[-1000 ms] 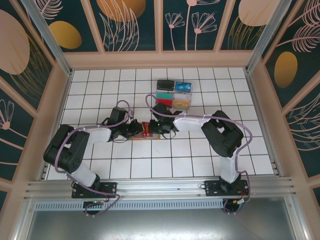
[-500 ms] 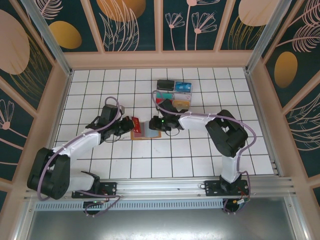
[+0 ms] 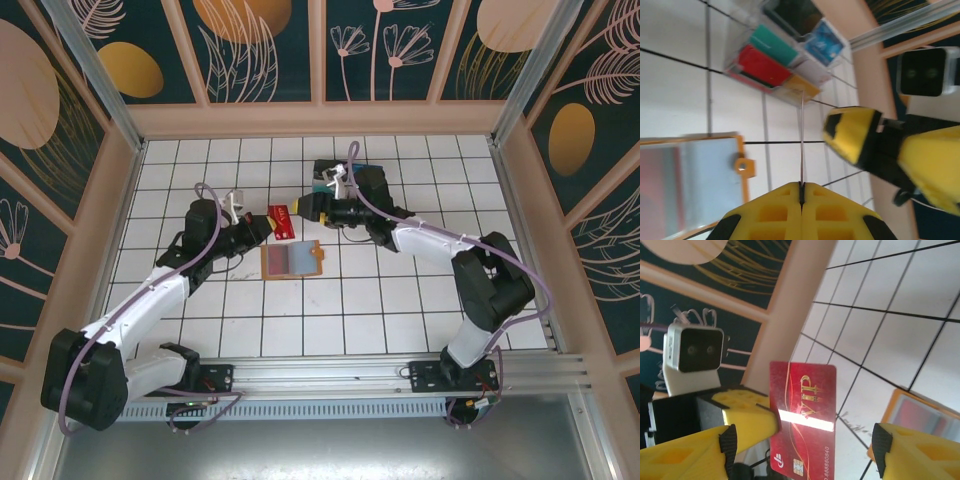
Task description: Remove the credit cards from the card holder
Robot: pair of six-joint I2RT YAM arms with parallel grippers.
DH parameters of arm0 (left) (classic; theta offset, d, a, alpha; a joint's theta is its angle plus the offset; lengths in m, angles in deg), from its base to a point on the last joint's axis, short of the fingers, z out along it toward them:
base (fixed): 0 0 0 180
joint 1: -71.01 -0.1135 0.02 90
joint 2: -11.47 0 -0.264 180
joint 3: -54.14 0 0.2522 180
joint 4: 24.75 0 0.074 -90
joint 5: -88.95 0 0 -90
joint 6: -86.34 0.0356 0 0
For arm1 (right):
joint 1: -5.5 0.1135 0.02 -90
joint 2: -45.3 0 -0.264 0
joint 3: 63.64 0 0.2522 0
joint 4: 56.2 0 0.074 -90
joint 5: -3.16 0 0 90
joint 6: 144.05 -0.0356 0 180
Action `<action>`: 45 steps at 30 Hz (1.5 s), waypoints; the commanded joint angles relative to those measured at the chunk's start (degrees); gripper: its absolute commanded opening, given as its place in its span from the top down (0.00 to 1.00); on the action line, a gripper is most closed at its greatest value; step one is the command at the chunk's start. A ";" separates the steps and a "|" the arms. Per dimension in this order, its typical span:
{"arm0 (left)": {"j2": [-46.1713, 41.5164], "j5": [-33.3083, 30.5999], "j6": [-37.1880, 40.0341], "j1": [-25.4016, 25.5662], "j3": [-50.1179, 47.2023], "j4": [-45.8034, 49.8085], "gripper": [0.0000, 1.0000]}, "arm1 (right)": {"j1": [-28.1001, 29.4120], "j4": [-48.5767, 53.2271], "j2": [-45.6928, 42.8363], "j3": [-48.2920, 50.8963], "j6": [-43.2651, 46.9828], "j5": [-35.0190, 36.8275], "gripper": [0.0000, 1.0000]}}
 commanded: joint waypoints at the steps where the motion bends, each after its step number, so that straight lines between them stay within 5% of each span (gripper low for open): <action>1: -1.00 5.63 -4.87 -0.23 1.39 -8.02 1.00 | -0.84 -5.20 -1.16 0.32 -1.50 -5.95 0.26; 8: -0.45 8.09 -7.72 -0.46 0.56 -12.16 1.00 | -1.48 -10.79 0.03 0.53 -5.73 -9.99 0.29; 15: -0.35 9.38 -9.65 -0.97 -0.25 -14.64 1.00 | -1.50 -14.95 0.76 0.84 -8.95 -12.18 0.43; 29: -1.14 10.12 -10.51 -1.73 -1.34 -14.00 0.98 | -1.59 -17.74 1.28 1.22 -10.75 -11.22 0.97; 31: -1.11 8.68 -9.28 -1.70 -0.96 -11.17 0.80 | -1.64 -13.96 0.86 0.63 -7.27 -9.73 1.00; 33: -0.59 4.81 -6.31 -1.74 0.50 -4.22 0.50 | -1.67 -9.15 0.27 -0.29 -2.64 -7.97 1.00; 36: 0.46 -1.81 -1.74 -1.83 2.83 5.83 0.24 | -1.67 1.40 -0.59 -2.83 7.18 -2.76 1.00; 40: 1.12 -7.80 0.81 -2.36 2.81 11.04 0.09 | -1.76 14.43 -0.75 -7.64 19.80 5.42 1.00; 45: -0.11 -12.15 1.60 -2.82 0.68 13.29 0.01 | -2.35 22.63 -1.40 -12.11 31.00 14.31 1.00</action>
